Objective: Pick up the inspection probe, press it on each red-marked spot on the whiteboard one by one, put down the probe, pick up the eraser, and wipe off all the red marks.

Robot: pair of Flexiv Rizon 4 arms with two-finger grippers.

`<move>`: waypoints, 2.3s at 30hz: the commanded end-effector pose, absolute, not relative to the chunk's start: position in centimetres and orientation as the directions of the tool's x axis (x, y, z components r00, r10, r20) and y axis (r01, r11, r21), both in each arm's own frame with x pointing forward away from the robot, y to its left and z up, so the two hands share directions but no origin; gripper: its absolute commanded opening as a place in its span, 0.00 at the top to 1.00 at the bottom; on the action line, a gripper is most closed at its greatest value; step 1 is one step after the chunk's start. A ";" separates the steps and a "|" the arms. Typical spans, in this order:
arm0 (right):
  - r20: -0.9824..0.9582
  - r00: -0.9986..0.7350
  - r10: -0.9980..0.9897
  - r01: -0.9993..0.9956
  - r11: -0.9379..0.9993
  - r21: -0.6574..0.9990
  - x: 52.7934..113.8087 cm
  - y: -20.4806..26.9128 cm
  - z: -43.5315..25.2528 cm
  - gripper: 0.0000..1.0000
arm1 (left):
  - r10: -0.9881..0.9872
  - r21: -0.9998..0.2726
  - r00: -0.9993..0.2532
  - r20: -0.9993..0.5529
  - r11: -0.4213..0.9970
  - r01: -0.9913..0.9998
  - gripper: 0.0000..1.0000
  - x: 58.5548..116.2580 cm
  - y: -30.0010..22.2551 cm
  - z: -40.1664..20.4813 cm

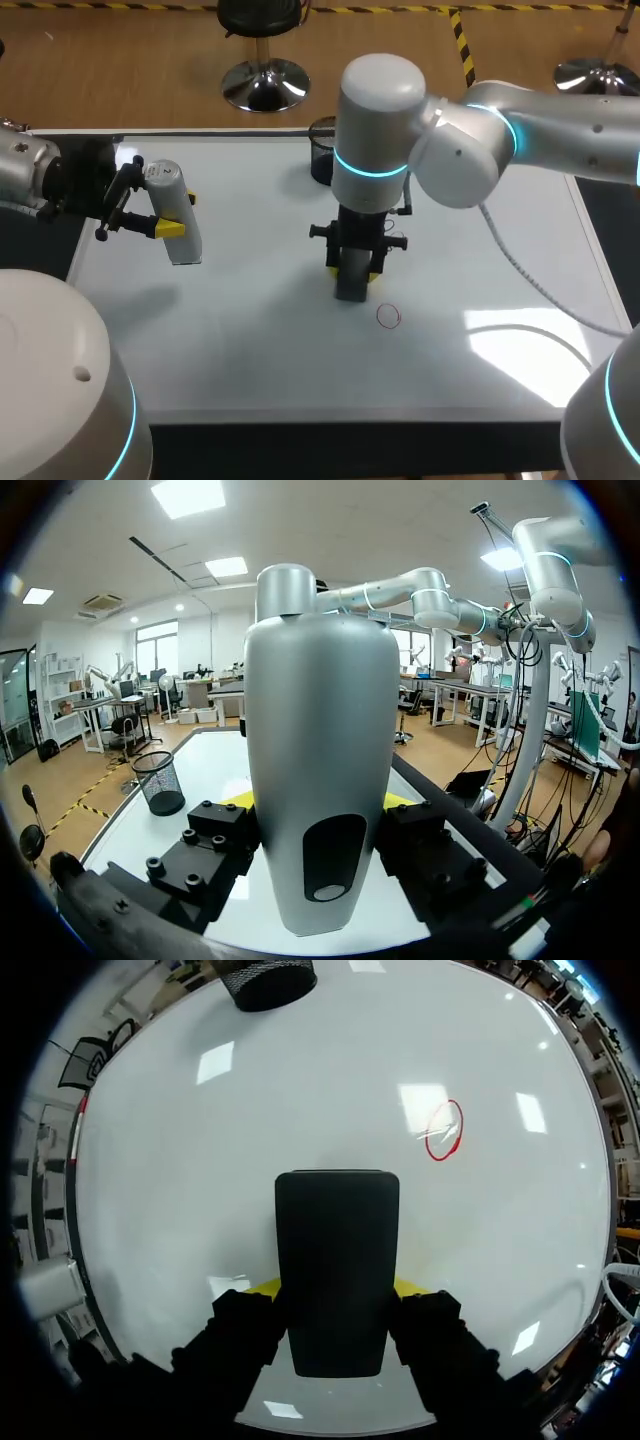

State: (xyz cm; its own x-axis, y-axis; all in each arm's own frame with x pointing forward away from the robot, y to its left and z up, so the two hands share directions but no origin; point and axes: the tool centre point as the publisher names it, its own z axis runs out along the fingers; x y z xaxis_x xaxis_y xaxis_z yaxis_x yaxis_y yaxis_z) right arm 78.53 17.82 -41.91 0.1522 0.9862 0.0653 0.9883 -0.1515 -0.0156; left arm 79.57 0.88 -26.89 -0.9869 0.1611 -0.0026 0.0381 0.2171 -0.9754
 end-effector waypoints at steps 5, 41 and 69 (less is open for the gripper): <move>0.063 0.112 0.992 0.994 -0.111 -0.015 78.5 20.8 -41.7 1.00 | 0.160 -0.975 -0.987 -0.006 0.216 0.041 1.00 79.4 0.9 -26.8; 0.056 0.178 0.982 0.982 -0.174 -0.067 78.7 16.8 -43.9 1.00 | 0.160 -0.975 -0.987 -0.006 0.216 0.041 1.00 79.4 0.9 -26.8; 0.085 0.119 0.989 0.991 -0.113 -0.076 75.8 13.2 -37.1 1.00 | 0.160 -0.975 -0.987 -0.006 0.216 0.041 1.00 79.4 0.9 -26.8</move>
